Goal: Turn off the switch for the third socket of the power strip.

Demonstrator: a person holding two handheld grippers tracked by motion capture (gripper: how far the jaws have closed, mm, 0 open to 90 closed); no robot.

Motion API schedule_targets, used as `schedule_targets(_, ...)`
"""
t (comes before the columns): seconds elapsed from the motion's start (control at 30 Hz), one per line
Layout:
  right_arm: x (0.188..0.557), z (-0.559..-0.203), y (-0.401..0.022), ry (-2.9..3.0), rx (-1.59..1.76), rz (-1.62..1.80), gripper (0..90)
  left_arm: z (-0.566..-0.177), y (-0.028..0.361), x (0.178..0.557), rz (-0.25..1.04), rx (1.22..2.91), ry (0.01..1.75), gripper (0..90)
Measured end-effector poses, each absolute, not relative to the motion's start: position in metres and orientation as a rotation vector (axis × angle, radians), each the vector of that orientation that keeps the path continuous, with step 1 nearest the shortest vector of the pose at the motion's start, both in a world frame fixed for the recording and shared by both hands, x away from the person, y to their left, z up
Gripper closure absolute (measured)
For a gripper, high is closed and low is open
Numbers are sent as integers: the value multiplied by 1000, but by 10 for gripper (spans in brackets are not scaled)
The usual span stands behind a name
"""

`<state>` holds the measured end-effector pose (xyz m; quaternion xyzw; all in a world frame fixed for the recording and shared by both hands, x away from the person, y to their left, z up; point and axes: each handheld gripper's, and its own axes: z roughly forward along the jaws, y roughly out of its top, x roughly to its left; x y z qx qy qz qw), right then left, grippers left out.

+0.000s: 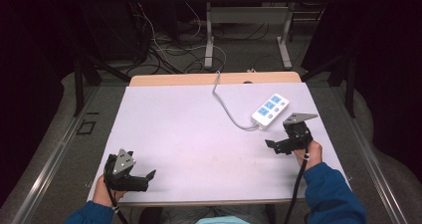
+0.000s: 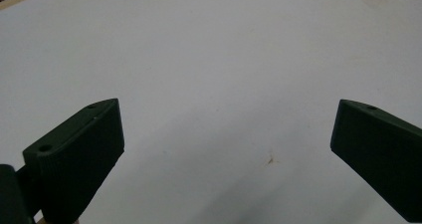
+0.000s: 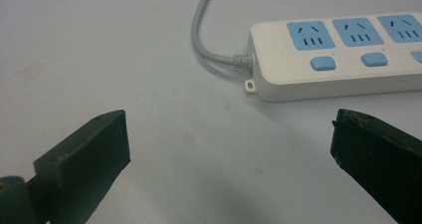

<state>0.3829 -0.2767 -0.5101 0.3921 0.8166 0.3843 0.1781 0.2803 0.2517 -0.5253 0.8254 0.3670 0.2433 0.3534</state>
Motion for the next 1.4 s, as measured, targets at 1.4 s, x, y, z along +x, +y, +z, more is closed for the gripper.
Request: schedule_targets(1.4, 447, -509, -303, 2206, 1258, 1079, 5, -526, 251, 282, 631, 2129, 948, 3)
